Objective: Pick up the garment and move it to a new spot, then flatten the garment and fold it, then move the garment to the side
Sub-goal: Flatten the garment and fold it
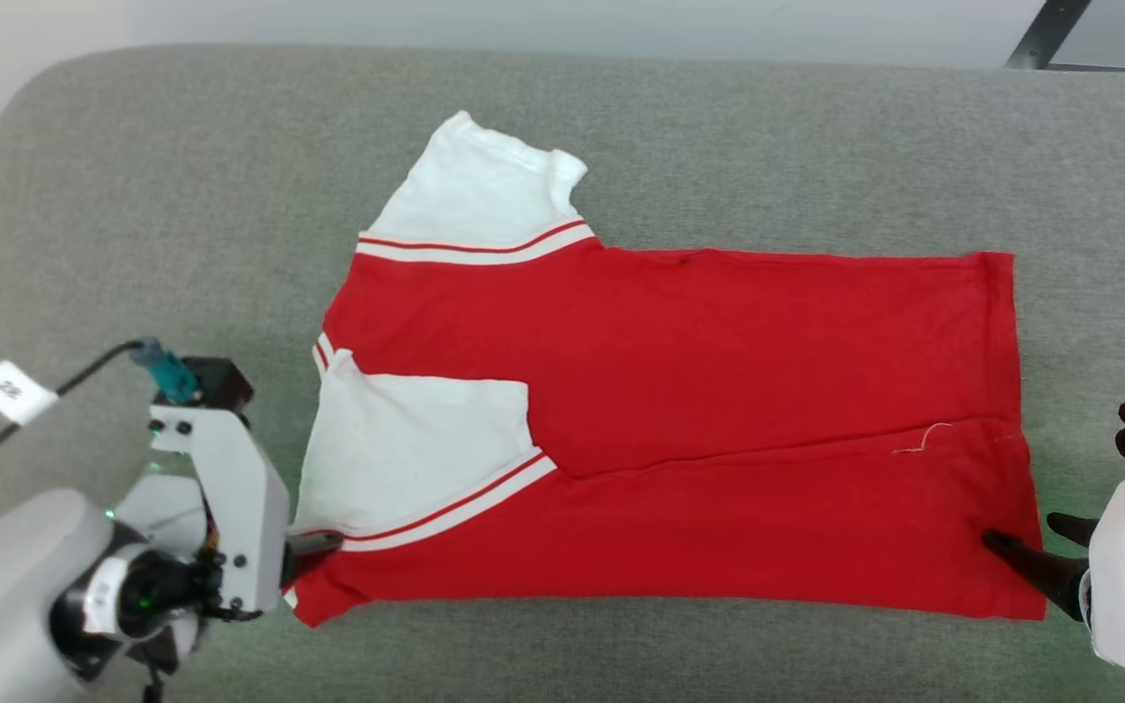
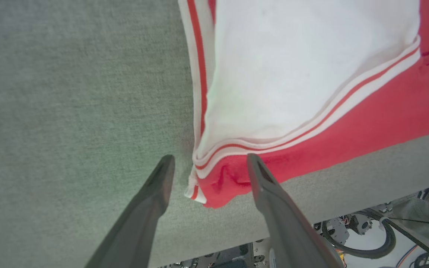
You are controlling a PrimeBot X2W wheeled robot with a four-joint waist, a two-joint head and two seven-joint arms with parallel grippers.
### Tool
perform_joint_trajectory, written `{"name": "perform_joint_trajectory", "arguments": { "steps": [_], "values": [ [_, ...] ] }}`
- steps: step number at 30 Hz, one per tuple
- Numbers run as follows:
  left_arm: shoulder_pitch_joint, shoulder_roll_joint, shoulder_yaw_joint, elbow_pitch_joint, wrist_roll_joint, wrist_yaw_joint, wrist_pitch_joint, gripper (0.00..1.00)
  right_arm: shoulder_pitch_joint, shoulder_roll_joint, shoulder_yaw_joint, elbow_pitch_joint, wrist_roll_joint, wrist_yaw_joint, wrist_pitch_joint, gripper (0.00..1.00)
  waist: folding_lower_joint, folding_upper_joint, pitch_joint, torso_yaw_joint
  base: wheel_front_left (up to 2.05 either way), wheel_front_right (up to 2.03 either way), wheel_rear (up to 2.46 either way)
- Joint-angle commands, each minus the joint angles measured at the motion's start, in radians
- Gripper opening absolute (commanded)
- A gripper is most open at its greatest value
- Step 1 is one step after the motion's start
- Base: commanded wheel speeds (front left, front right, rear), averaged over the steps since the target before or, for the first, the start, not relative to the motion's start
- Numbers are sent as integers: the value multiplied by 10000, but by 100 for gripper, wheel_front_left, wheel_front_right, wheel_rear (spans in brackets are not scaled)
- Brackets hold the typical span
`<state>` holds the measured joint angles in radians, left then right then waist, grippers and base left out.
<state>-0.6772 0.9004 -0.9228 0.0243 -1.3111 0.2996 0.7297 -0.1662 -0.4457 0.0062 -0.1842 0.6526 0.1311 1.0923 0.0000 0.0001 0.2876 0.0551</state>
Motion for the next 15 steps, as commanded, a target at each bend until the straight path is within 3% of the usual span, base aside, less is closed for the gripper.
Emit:
{"name": "perform_joint_trajectory", "arguments": {
  "steps": [1,5,11,15],
  "values": [
    [-62,196,108,-109,36,85,-59,100,213,62,-48,-174,3,-8,-239,100,0,-1,-75,-133,0,0,0],
    [-156,427,395,-399,49,122,-333,100,368,203,-154,-542,-95,-8,-961,100,0,-1,-163,-284,0,0,0],
    [-424,601,765,-653,425,69,-1038,100,414,111,156,-1188,-448,-8,-2920,100,0,-1,-231,-541,0,0,0],
    [-731,585,1048,-765,984,-39,-1901,100,216,-2,441,-1468,-1081,-8,-5121,100,0,-1,-267,-779,0,0,0]
  ]
}}
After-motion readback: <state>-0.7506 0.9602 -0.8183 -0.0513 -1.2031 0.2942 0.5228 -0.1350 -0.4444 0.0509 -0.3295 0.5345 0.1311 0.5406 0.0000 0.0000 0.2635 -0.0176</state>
